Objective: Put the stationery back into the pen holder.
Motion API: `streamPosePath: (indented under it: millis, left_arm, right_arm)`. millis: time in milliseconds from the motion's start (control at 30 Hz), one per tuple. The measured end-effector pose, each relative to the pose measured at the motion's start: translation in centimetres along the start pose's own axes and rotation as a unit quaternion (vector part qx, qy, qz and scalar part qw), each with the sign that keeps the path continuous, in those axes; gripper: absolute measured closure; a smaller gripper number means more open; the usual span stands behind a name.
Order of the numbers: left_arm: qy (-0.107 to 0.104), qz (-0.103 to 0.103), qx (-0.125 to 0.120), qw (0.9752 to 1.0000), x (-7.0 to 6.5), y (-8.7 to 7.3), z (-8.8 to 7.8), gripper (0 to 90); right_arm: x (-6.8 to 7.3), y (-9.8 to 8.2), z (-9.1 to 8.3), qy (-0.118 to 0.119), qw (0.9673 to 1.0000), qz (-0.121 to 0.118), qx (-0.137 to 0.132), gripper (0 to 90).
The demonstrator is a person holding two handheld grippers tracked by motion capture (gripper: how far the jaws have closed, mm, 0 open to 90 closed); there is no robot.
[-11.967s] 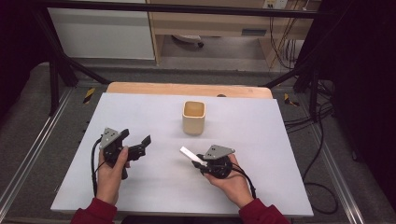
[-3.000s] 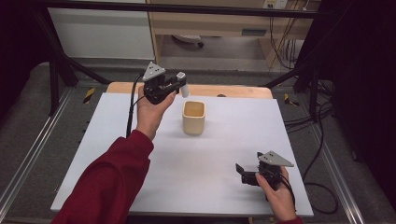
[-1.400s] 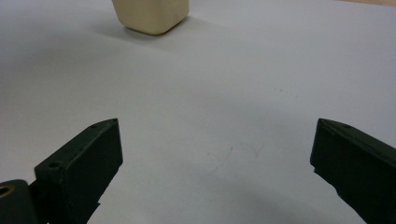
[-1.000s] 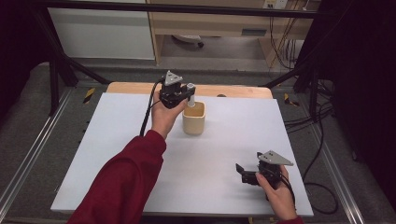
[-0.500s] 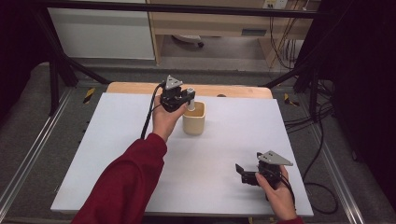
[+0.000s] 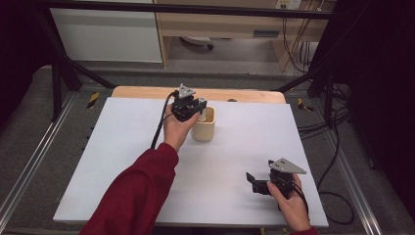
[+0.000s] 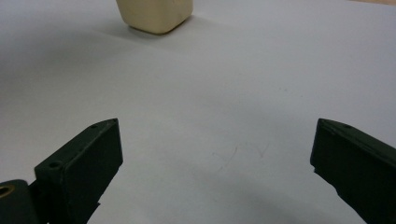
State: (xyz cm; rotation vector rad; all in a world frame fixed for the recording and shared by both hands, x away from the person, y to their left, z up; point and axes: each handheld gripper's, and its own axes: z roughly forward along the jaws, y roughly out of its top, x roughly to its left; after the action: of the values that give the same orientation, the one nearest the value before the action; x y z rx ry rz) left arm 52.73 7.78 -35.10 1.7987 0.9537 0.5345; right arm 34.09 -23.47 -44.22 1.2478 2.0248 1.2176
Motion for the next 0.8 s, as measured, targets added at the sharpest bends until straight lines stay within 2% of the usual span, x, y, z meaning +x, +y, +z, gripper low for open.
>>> streamPosePath:
  millis: [467, 600, 800]
  left_arm:
    - [0.007, 0.000, 0.013, 0.9999, 0.0, -0.9, 0.8, 70.9]
    - [0.004, -0.004, 0.010, 0.9999, -0.1, -0.9, 0.9, 70.9]
    - [0.011, 0.003, 0.015, 0.9998, -0.2, -1.2, 1.1, 70.9]
  right_arm:
    - [0.0, 0.0, 0.0, 0.001, 1.0000, -0.001, -0.001, 2.8]
    - [0.0, 0.0, 0.0, 0.001, 1.0000, 0.000, -0.001, 2.8]
    - [0.1, 0.0, 0.1, 0.002, 1.0000, 0.000, 0.000, 2.8]
